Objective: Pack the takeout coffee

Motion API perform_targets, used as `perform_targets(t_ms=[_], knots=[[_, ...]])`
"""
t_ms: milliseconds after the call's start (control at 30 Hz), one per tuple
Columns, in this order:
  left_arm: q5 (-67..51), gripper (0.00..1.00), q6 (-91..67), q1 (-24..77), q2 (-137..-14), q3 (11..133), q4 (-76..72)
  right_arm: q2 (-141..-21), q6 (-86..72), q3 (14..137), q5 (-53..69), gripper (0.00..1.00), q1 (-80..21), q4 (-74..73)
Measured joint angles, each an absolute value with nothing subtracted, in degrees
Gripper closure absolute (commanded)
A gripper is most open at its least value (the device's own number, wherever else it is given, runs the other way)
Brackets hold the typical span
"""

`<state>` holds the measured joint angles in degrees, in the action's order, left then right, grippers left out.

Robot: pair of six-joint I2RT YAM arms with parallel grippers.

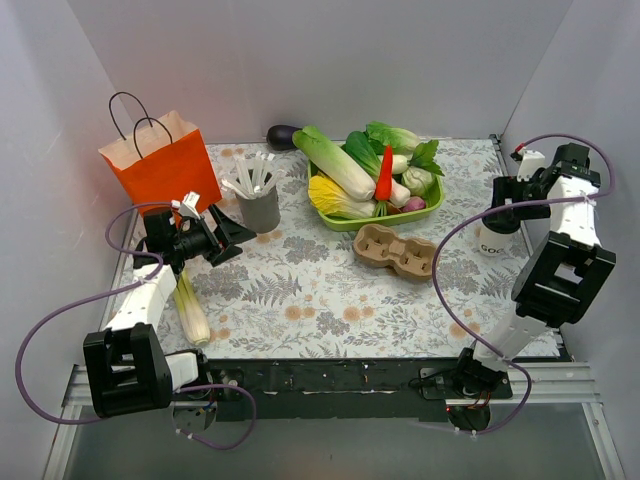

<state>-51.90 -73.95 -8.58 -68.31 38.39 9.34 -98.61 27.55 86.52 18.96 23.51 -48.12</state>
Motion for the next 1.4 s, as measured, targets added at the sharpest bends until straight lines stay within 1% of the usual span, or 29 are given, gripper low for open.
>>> perform_targets(t_ms=[167,233,300,400,733,1100,1333,1400], knots=[[-51.9,0.02,-73.9,-8.6,-67.7,38.4,9.4,-100.5,27.4,86.5,17.0,0.25,23.5,-46.2],[-51.9,0.02,-73.9,-8.6,-67.7,38.4,9.4,-100.6,27.4,86.3,16.3,0.17,23.5,-45.3],[-51.9,0.02,-73.9,-8.6,-67.7,38.4,9.4,-100.6,27.3,85.7,15.8,0.06,23.5,-44.5],[-51.9,0.02,-73.8,-8.6,-67.7,38.4,9.5,-100.2,26.9,85.0,15.4,0.04,23.5,-43.4],[-51.9,0.02,-74.0,-8.6,-67.7,38.3,8.9,-96.4,24.7,80.6,14.7,0.02,23.5,-43.4],[-53.0,0.02,-74.2,-8.6,-67.7,38.3,8.6,-94.7,22.7,80.2,13.3,0.02,24.8,-43.7],[-54.5,0.02,-73.2,-8.6,-66.5,38.3,8.6,-93.0,22.1,85.6,13.6,0.02,25.0,-46.9],[-55.0,0.02,-72.3,-8.6,-66.1,38.5,9.1,-91.4,22.7,87.9,14.9,0.04,24.9,-48.0]])
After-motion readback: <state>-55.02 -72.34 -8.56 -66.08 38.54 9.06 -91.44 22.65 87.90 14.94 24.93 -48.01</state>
